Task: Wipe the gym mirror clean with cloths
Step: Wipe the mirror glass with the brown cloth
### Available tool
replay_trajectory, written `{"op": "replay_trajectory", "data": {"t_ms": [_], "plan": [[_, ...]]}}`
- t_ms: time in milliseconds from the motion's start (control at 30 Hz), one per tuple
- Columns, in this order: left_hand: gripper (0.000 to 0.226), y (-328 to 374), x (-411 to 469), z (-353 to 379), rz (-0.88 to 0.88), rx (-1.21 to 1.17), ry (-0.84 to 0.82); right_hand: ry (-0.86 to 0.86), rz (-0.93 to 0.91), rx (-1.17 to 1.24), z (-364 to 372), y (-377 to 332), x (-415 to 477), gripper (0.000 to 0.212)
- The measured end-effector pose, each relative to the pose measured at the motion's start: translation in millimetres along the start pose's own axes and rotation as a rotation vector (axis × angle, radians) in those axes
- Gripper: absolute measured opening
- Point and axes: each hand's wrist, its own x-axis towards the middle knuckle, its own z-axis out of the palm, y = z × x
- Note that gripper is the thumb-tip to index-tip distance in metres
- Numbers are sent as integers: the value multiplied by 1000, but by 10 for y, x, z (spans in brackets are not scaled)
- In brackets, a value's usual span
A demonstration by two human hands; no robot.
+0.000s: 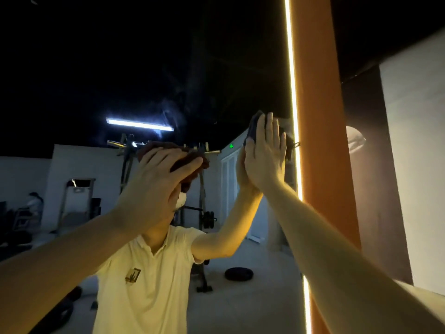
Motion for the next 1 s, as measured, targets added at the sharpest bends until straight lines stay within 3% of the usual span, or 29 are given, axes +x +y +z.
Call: {"op": "replay_trajectory", "data": {"t_ms": [100, 233, 333, 467, 567, 633, 700, 800, 867, 1000], "plan": [[71, 81, 1, 2, -45, -13, 14, -43, -121, 37, -185, 255, -1383, 63], [71, 234, -144, 10, -37, -2, -32, -284, -310, 71, -645, 604, -2808, 68], [78, 246, -288, 24, 35, 23, -88, -285, -344, 83, -576, 700, -2146, 64], [78, 336, -381, -101, 57, 99, -129, -175, -38, 24, -310, 491, -530, 64], [74, 387, -414, -247, 51, 163, -130, -28, 47, 87, -176, 241, -569, 60], [73, 296, -466, -321, -54, 182, -110, -75, -89, 115, -289, 61, -1311, 60], [66, 151, -543, -392, -176, 177, -104, -218, -414, 88, -487, 17, -2114, 64], [62, 42, -649, -427, -184, 155, -145, -341, -773, -16, -515, 170, -2027, 74], [60, 26, -696, -400, -154, 129, -149, -336, -690, -92, -404, 128, -1361, 70], [58, -22, -718, -368, -129, 117, -121, -197, -183, 68, -310, -205, -34, 63]]}}
